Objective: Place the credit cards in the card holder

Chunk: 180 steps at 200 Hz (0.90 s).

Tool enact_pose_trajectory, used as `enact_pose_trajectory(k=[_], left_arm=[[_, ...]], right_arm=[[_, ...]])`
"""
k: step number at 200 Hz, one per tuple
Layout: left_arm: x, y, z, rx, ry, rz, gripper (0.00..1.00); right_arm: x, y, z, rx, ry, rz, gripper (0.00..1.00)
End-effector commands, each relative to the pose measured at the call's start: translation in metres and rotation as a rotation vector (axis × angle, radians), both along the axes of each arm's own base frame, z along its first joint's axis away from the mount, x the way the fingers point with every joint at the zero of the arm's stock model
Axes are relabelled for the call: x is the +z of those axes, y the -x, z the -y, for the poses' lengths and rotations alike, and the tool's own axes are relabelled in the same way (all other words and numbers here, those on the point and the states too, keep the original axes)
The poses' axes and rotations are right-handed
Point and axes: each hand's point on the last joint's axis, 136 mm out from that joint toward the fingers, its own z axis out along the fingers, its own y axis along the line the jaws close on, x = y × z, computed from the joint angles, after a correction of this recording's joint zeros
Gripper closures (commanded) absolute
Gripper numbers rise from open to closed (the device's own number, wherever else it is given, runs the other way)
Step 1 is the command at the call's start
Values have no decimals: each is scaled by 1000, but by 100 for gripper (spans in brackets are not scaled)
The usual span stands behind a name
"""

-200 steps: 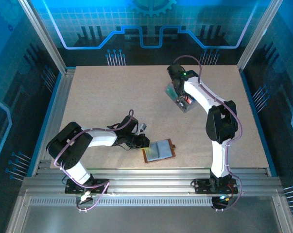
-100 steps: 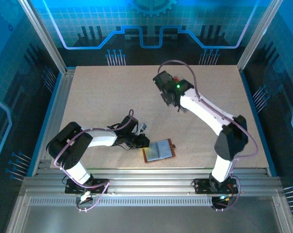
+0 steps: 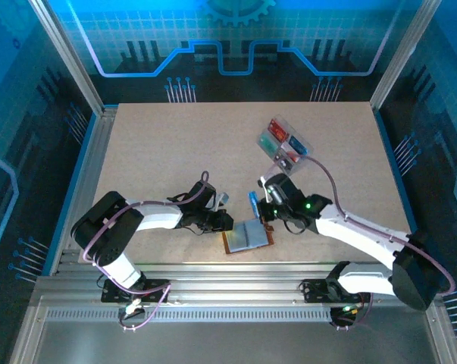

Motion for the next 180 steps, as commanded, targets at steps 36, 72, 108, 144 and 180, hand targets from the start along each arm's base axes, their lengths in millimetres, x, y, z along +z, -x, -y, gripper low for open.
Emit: enact_pose_trajectory(k=[36,72,108,144,180], left_arm=[[-37,32,-32,-11,-172,-100,84],[-38,32,-32,-11,-170,-102,84],[-38,32,-32,-11,-169,-102,84],[-38,32,-32,-11,-168,-102,84],[-38,32,-32,-10,-169,-101,84]], right_arm=[[-8,16,-24,-31,-391,-60,100],[-23,19,-18,-79,-448,-112,100],[-27,20,-15,-96,-454,-142,100],[-34,20,-10,-121,-422,-156,100],[-32,17,-4,-132,-386,-136,100]])
